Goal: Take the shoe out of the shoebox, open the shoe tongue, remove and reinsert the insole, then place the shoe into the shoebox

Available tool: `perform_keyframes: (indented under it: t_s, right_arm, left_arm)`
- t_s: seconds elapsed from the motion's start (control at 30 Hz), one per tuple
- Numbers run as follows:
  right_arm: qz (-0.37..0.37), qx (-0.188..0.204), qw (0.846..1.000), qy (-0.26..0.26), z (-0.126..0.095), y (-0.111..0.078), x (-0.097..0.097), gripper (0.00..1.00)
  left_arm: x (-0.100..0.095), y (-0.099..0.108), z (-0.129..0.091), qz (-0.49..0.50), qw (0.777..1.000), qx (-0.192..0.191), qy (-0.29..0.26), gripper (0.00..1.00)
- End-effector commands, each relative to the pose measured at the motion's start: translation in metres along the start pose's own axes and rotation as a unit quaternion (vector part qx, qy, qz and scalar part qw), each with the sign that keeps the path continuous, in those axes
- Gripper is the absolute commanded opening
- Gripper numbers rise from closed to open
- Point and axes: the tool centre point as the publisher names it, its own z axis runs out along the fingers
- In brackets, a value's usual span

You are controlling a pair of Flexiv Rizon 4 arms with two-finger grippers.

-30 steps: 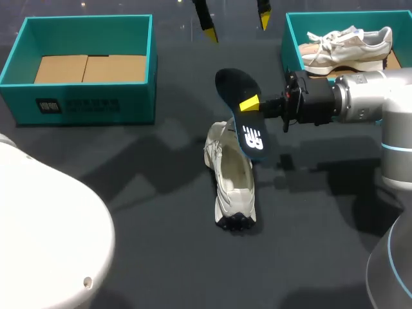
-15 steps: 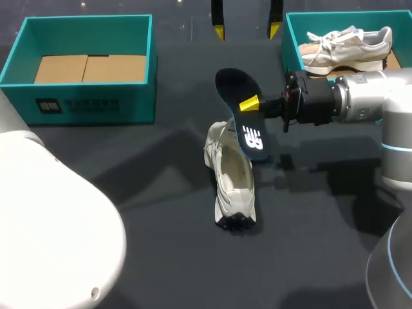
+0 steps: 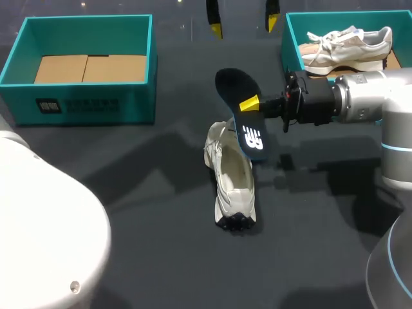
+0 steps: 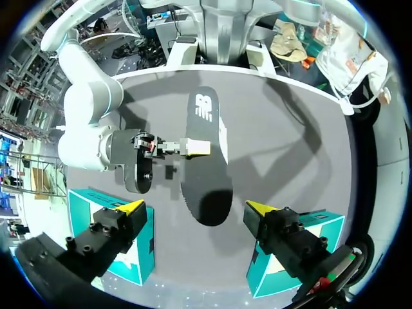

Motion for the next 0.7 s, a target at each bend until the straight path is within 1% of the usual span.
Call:
perform_keyframes:
  t_s: [0.03,0.13,0.27,0.7]
  right_arm:
    - [0.000,0.000,1.000,0.000,0.001,0.000,-0.001,0.00]
    - [0.000,0.000,1.000,0.000,0.001,0.000,-0.001,0.00]
    - [0.000,0.000,1.000,0.000,0.001,0.000,-0.001,0.00]
    - [0.000,0.000,1.000,0.000,0.001,0.000,-0.001,0.00]
  left_arm:
    - [0.044,-0.012,0.006,-0.020,0.980,0.000,-0.200,1.00]
    - [0.053,-0.015,0.013,-0.032,0.969,0.019,-0.246,1.00]
    - [0.064,-0.023,0.016,-0.015,0.944,0.047,-0.327,1.00]
    - [0.064,-0.023,0.016,-0.015,0.944,0.047,-0.327,1.00]
